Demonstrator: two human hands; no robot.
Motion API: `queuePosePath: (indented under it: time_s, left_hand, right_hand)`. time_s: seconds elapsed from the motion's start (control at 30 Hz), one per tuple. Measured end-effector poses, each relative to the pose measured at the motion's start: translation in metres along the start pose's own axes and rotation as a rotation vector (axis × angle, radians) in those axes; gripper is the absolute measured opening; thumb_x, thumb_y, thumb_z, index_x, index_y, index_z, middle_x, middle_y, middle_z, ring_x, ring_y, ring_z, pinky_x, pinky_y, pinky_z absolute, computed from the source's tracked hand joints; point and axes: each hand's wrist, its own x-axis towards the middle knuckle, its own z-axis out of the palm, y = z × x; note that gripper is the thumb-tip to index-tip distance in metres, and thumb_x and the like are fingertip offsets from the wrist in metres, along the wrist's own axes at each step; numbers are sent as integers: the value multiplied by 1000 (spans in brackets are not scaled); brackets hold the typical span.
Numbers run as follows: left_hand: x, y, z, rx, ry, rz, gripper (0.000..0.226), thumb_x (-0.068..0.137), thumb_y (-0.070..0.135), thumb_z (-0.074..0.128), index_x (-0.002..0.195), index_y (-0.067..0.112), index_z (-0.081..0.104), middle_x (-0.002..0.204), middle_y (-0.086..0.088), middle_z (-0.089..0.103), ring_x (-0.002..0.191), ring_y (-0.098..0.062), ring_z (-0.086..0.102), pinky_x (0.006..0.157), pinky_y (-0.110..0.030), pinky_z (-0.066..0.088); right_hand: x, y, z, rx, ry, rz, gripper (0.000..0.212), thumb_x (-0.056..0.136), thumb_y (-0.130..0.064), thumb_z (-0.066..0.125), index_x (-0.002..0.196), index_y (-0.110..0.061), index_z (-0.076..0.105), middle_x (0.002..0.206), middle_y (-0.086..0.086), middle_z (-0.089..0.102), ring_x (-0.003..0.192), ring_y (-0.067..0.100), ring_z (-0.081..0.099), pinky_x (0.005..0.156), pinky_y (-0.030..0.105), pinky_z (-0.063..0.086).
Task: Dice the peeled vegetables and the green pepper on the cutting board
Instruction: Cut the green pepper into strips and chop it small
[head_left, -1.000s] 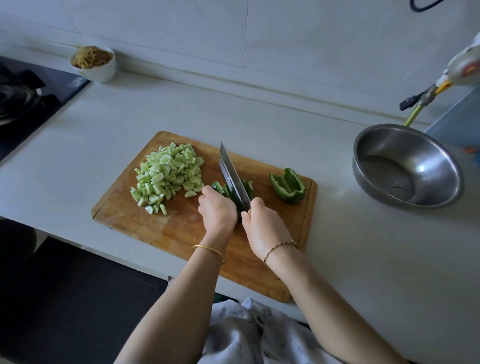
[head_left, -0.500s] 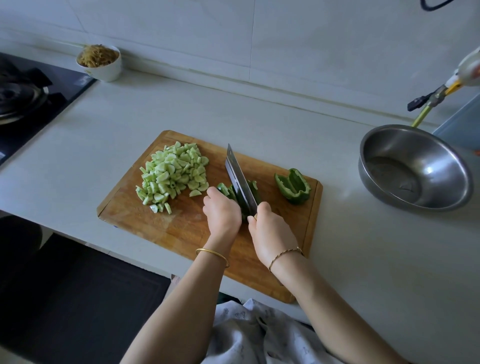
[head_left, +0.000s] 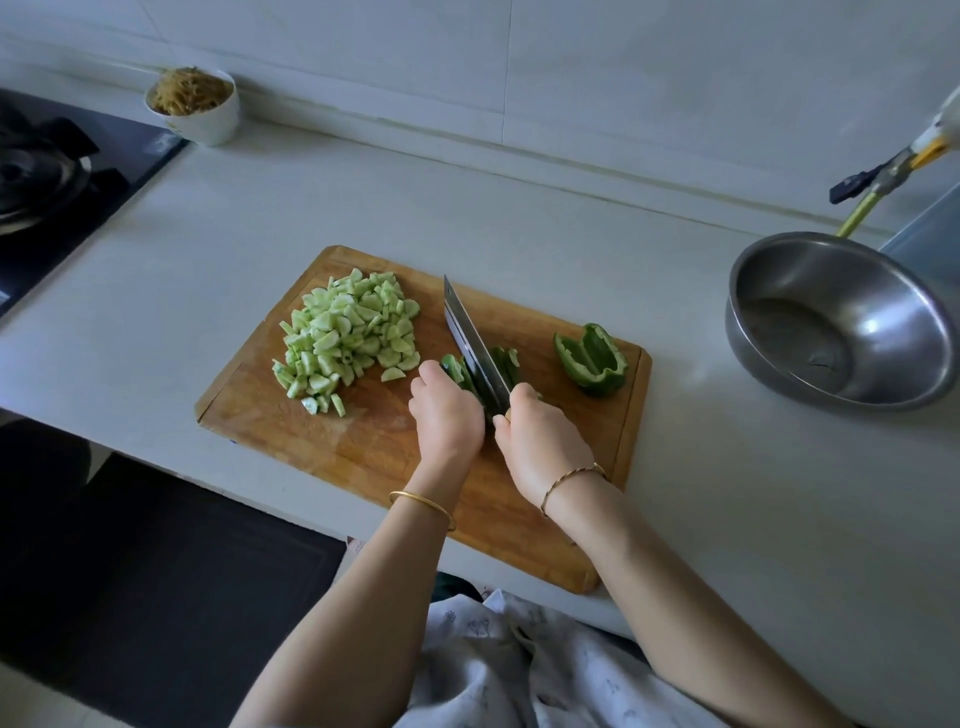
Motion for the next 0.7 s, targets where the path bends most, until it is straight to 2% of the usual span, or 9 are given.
queuePosePath:
  time_s: [0.17, 0.37, 0.5, 0.6, 0.7]
  left_hand:
    - [-1, -3, 0, -19, -1, 29, 51, 86, -7, 33, 135, 8, 30, 137, -14, 35, 123, -29, 32, 95, -43, 38]
    - [-8, -15, 2, -99, 16, 90, 54, 86, -5, 36, 136, 10, 28, 133, -12, 37, 116, -28, 39, 96, -47, 43]
    - [-5, -16, 0, -162, 41, 51, 55, 87, -4, 39, 140, 7, 28, 131, -12, 41, 117, -28, 44, 96, -46, 45]
    - [-1, -18, 0, -178, 27, 64, 44, 85, -2, 40, 127, 11, 36, 115, -9, 46, 105, -29, 51, 88, -49, 51]
    - [1, -22, -5, -192, 18, 50, 32, 82, -2, 39, 108, 18, 36, 107, -7, 46, 97, -29, 53, 82, -51, 54]
  right_hand:
    - [4, 1, 7, 19, 31, -5, 15, 104, -25, 36, 105, -11, 42, 79, 1, 51, 69, 21, 54, 59, 34, 48]
    - [9, 5, 11, 52, 88, -30, 16, 103, -26, 38, 96, -12, 38, 67, -3, 44, 64, 20, 52, 57, 34, 45]
    - [6, 15, 11, 96, 81, -40, 17, 103, -26, 39, 93, -12, 38, 67, -2, 46, 57, 15, 48, 52, 30, 41]
    - [3, 33, 11, 276, 48, -6, 17, 102, -28, 40, 91, -16, 42, 71, 2, 53, 54, 13, 51, 47, 26, 45]
    - [3, 46, 7, 448, 19, 45, 20, 102, -30, 40, 83, -23, 39, 65, 2, 53, 43, 10, 46, 40, 20, 41]
